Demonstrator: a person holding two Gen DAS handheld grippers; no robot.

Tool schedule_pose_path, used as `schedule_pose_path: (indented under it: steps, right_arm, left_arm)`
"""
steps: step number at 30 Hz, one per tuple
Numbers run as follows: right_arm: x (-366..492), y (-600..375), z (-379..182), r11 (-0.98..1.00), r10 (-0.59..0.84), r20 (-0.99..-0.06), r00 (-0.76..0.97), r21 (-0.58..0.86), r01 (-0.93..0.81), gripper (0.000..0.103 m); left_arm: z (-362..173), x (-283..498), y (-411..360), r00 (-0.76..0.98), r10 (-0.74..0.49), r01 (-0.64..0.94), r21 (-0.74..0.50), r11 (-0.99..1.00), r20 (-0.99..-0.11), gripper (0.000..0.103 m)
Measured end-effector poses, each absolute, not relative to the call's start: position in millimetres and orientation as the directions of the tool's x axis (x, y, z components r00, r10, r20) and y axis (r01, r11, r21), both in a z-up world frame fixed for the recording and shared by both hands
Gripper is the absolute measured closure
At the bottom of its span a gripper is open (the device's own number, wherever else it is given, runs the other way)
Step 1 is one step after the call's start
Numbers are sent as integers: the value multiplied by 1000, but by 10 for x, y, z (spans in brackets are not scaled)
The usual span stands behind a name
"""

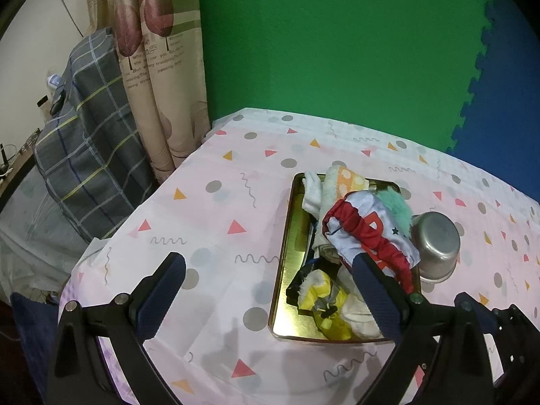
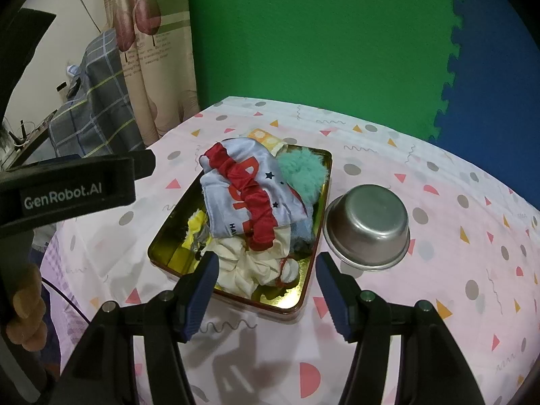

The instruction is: Organize soft objects

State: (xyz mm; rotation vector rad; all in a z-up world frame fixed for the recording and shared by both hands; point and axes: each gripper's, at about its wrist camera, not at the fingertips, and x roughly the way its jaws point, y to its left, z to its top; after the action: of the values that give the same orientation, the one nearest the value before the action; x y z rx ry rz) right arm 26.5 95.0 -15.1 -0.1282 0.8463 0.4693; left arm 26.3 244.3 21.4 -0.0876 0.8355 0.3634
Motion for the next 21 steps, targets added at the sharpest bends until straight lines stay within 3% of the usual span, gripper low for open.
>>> schedule_pose_path:
  steps: [21]
  right_arm:
    - [242, 979, -222, 887, 344, -758, 554, 69, -456, 42]
  left_arm:
    - [227, 284, 2367, 615, 279, -332, 78, 940, -737, 5]
